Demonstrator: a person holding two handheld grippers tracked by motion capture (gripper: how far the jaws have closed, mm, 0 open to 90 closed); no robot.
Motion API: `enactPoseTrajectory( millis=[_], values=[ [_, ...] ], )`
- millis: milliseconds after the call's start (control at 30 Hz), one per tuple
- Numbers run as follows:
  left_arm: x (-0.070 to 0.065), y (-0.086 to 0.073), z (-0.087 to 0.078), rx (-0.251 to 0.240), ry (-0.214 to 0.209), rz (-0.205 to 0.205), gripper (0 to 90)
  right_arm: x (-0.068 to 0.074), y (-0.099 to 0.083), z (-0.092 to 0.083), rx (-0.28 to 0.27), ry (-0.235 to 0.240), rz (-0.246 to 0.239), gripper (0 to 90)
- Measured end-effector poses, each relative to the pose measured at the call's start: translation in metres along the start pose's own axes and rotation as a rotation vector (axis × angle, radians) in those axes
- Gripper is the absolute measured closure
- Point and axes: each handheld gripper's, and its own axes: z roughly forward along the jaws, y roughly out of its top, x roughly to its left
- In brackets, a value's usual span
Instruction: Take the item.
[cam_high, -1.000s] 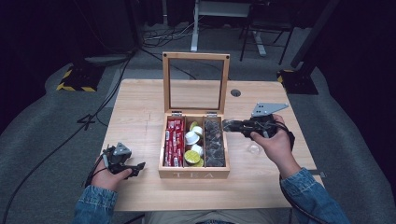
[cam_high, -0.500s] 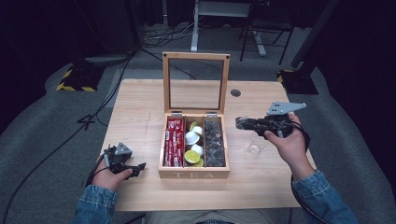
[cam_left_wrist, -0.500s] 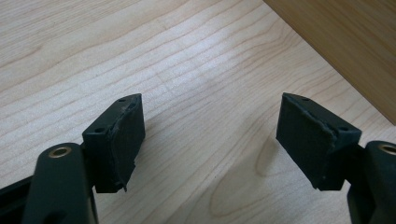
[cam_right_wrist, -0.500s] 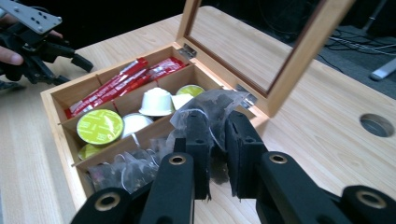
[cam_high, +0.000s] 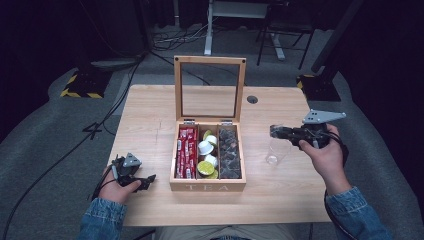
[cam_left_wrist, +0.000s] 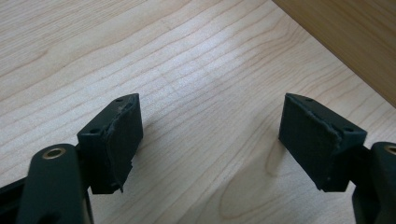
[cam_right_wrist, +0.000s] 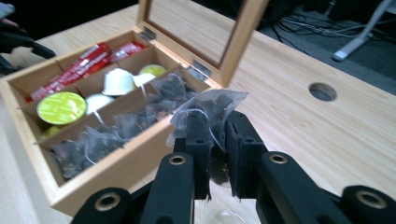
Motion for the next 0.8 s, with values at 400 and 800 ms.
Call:
enactPoseTrajectory(
  millis=[400,800],
  values=[
    [0.0,-0.001,0.002,-0.009,0.0,0.013,19.2,-0.014,-0.013,-0.006,0.051,-0.055,0.032,80.9],
    [0.001,-0.002,0.002,-0.016,0.0,0.018,17.8,-0.019,-0.026,0.006,0.156,-0.068,0.039,80.9]
  ],
)
